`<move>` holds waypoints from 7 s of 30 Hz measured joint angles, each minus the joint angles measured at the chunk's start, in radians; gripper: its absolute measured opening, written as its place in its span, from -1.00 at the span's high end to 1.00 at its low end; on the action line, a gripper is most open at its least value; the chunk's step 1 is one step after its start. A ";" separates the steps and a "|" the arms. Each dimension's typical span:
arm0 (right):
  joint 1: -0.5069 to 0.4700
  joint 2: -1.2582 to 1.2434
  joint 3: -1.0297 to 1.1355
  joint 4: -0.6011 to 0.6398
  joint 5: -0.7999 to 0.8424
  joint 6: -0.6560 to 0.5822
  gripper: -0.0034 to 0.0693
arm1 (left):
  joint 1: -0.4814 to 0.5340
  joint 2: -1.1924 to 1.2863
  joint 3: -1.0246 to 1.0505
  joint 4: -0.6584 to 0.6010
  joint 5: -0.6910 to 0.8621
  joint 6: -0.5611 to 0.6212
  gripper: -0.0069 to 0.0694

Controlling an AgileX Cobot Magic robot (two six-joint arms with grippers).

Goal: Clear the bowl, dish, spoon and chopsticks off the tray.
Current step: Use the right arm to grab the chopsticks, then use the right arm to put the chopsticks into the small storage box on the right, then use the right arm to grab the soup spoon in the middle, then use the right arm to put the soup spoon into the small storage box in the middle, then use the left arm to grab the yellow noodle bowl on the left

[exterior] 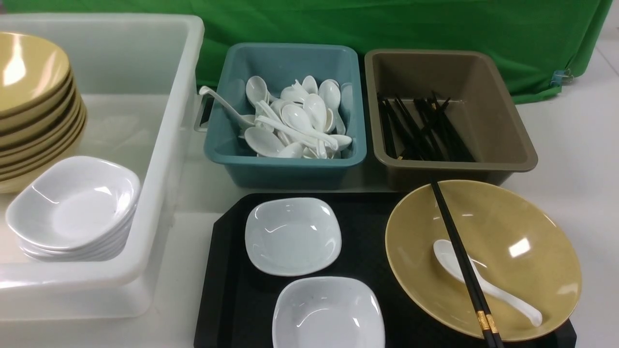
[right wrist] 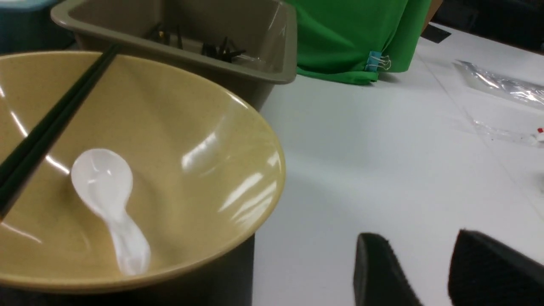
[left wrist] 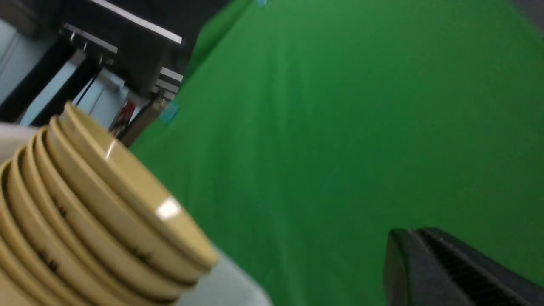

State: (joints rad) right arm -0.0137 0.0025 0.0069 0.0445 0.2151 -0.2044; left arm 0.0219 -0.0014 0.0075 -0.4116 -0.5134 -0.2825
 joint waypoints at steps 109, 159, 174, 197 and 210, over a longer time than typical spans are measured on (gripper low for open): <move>0.248 2.122 -1.815 0.119 0.178 0.091 -0.08 | -0.726 1.562 -1.219 0.132 0.634 0.506 0.83; 0.353 1.708 -1.534 0.189 0.873 -0.180 0.64 | -0.539 1.499 -1.322 0.172 1.153 0.555 0.83; 0.487 2.341 -2.496 0.352 0.823 -0.163 0.64 | -0.225 1.471 -1.349 0.136 1.223 0.431 0.83; 0.443 2.033 -2.368 0.145 0.991 0.071 0.83 | -0.469 1.526 -1.350 -0.095 1.390 0.564 0.83; 0.440 1.349 -1.266 -0.023 0.836 0.060 0.89 | -0.601 1.646 -1.350 -0.069 1.275 0.518 0.77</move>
State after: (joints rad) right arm 0.4265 1.3513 -1.2589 0.0211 1.0514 -0.1448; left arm -0.5789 1.6445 -1.3427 -0.4809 0.7617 0.2357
